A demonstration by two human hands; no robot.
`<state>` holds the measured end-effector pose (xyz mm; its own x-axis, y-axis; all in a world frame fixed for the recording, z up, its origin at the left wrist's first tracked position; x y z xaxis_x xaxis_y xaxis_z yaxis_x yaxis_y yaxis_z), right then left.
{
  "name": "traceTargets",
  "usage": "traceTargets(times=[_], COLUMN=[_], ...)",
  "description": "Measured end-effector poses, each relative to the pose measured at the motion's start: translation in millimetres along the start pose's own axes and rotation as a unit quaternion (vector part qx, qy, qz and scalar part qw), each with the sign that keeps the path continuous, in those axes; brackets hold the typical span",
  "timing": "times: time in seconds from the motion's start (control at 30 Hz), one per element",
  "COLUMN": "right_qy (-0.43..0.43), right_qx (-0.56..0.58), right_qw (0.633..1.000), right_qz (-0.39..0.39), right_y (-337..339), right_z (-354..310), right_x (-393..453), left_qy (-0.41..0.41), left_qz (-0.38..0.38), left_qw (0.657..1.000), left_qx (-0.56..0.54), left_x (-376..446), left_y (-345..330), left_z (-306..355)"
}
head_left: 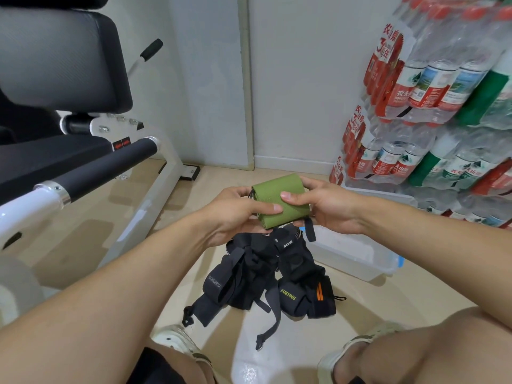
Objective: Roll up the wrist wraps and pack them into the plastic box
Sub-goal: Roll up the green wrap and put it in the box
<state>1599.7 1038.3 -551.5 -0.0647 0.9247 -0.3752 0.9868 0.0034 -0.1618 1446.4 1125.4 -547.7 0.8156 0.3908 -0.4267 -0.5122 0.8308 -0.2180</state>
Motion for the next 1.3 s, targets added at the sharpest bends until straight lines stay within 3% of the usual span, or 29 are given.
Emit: traceTargets(times=[0.27,0.43,0.5,0.63,0.83,1.0,1.07,1.17,1.3], right_qy=[0.02,0.021,0.017,-0.027,-0.015,-0.024,-0.012,0.035,0.108], right_qx=[0.094,0.068,0.039,-0.015,0.033,-0.042,-0.066,-0.154,-0.273], right_qw=[0.995,0.994,0.993,0.993,0.985,0.977,0.971,0.954,0.927], right_qz=[0.0,0.083,0.109,0.11,0.167,0.209,0.229,0.253,0.233], right_y=[9.0,25.8,38.4,55.3,77.6,93.4,95.0,91.6,77.0], right_z=[5.4,21.3,28.5,43.8,57.2,62.3,60.0,49.0,32.6], right_x=[-5.1,-5.8,-7.9,-19.5,-31.9,-35.4,-35.2,-35.7,-34.5], left_qy=[-0.039,0.009,0.001,-0.018,-0.005,0.022,0.026,0.048,0.136], left_qz=[0.031,0.045,0.044,0.032,0.01,0.0,0.0,-0.029,-0.033], left_qw=[0.998,0.977,0.967,0.974,0.979,0.96,0.965,0.988,0.99], left_qx=[-0.032,0.206,0.25,0.221,0.206,0.28,0.263,0.144,0.003], left_x=[10.1,18.9,25.1,41.9,67.2,82.8,84.7,85.4,80.7], left_y=[-8.3,-12.1,-17.1,-30.2,-51.2,-52.2,-53.1,-58.4,-56.0], left_z=[-2.4,-20.6,-23.2,-18.4,-23.4,-31.4,-29.6,-25.9,-25.8])
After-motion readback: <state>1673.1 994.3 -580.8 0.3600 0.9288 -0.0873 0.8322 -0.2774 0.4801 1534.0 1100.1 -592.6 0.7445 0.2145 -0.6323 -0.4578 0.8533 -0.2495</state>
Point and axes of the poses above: each hand's wrist, its own x-axis towards the middle knuckle, its own y-axis out of the back of the hand, z = x × y, the point moved 4 cm from there along x, towards the middle knuckle, and after that the axes turned 12 degrees about -z, right-handed, at the moved point
